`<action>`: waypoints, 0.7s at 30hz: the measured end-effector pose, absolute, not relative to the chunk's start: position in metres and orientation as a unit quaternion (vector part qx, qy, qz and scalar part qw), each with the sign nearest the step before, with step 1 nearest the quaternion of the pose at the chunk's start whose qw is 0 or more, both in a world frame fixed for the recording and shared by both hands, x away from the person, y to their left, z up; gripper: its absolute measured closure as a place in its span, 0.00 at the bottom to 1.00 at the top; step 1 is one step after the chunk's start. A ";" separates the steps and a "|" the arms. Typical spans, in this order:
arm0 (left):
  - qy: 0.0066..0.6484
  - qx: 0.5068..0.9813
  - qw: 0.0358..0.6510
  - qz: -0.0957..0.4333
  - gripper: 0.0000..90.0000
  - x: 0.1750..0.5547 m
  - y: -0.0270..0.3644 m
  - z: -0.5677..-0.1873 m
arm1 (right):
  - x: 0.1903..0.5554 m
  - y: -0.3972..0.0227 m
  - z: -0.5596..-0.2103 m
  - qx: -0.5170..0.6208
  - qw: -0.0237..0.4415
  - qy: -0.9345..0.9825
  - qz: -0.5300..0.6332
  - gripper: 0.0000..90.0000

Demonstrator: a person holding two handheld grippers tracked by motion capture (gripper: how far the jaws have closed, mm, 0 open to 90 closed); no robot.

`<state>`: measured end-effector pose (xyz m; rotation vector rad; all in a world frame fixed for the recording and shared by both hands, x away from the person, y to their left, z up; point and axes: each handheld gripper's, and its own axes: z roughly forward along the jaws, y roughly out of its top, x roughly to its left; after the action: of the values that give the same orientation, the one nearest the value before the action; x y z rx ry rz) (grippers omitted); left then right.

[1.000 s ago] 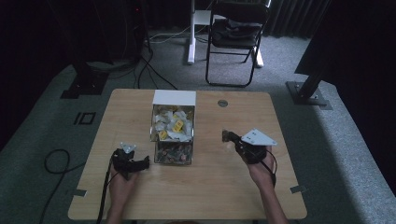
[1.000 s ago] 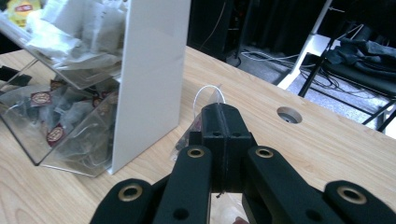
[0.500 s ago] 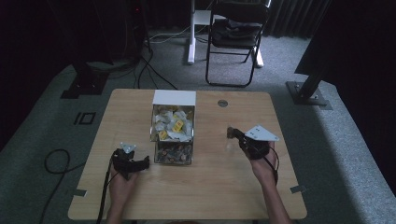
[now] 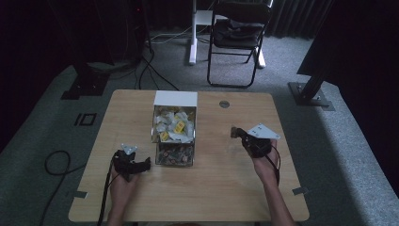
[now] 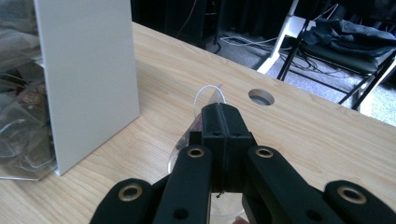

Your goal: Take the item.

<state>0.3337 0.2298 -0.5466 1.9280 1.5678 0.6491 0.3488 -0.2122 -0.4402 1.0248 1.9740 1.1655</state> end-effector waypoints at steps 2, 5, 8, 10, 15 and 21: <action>0.586 0.720 0.283 0.243 0.08 0.334 0.230 -0.547 | 0.351 -0.214 -0.442 0.392 0.310 0.747 0.438 1.00; 0.586 0.720 0.283 0.242 0.08 0.334 0.230 -0.547 | 0.352 -0.215 -0.444 0.395 0.313 0.747 0.435 1.00; 0.586 0.720 0.283 0.242 0.08 0.334 0.230 -0.547 | 0.353 -0.215 -0.445 0.395 0.313 0.748 0.432 1.00; 0.586 0.720 0.283 0.243 0.08 0.334 0.230 -0.547 | 0.353 -0.214 -0.445 0.394 0.313 0.748 0.432 1.00; 0.586 0.720 0.283 0.242 0.08 0.334 0.230 -0.547 | 0.353 -0.214 -0.445 0.394 0.312 0.749 0.432 1.00; 0.586 0.720 0.283 0.243 0.08 0.334 0.230 -0.547 | 0.355 -0.214 -0.446 0.397 0.296 0.750 0.437 0.84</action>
<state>0.3337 0.2298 -0.5467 1.9272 1.5677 0.6497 0.3552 -0.2141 -0.4462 1.0564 1.9956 1.1628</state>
